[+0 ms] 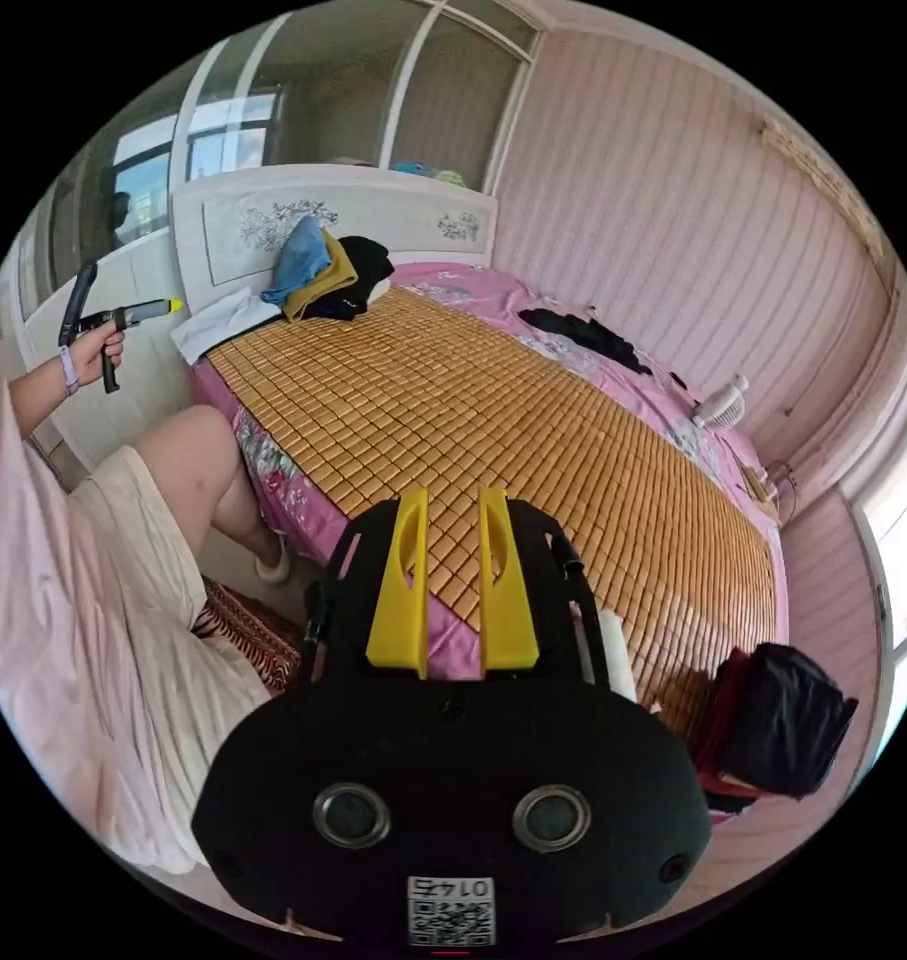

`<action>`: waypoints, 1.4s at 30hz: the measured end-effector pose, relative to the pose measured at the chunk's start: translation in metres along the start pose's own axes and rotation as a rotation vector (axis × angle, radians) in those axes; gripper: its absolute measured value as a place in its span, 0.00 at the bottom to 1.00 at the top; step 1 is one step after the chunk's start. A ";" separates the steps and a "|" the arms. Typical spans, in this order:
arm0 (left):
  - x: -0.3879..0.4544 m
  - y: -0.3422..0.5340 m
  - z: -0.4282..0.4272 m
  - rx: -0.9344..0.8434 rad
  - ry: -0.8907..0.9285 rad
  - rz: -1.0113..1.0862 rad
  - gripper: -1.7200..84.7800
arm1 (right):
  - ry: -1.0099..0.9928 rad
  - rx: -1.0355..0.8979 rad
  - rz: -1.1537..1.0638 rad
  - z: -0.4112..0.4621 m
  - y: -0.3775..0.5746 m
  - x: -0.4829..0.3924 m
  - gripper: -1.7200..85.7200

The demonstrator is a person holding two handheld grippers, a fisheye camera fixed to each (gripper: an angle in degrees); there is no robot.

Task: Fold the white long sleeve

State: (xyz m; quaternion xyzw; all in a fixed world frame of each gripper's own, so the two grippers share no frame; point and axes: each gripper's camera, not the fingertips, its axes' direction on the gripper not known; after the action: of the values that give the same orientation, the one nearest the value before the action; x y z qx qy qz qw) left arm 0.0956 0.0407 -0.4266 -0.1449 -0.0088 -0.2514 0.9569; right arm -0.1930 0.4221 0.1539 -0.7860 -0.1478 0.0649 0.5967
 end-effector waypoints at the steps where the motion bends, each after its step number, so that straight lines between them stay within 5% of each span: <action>1: -0.026 0.013 -0.013 0.001 -0.056 -0.030 0.06 | -0.069 0.033 -0.040 0.016 -0.044 -0.008 0.12; 10: -0.208 0.086 -0.024 -0.030 -0.170 -0.391 0.11 | -0.500 -0.063 -0.357 0.206 -0.309 -0.181 0.13; 22: -0.338 0.061 0.055 -0.101 -0.177 -0.597 0.11 | -0.668 -0.231 -0.290 0.433 -0.512 -0.398 0.15; 26: -0.345 0.045 0.065 -0.148 -0.184 -0.609 0.06 | -0.605 -0.380 -0.285 0.484 -0.532 -0.435 0.08; 29: -0.337 0.032 0.054 -0.146 -0.219 -0.567 0.02 | -0.645 -0.437 -0.294 0.483 -0.550 -0.428 0.04; 33: -0.298 0.009 0.015 -0.047 -0.286 -0.390 0.01 | -0.709 -0.241 -0.384 0.413 -0.575 -0.373 0.02; 38: -0.201 -0.024 -0.018 0.127 0.016 -0.175 0.01 | -0.717 -0.030 -0.258 0.329 -0.544 -0.243 0.02; 42: -0.128 -0.025 0.015 -0.008 0.210 -0.052 0.01 | -0.530 -0.029 -0.029 0.292 -0.431 -0.096 0.02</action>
State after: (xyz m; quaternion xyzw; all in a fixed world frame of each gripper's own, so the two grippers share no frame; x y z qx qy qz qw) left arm -0.0273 0.0855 -0.4170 -0.1212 0.0889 -0.2900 0.9451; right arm -0.4325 0.7656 0.4776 -0.7480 -0.3112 0.2579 0.5265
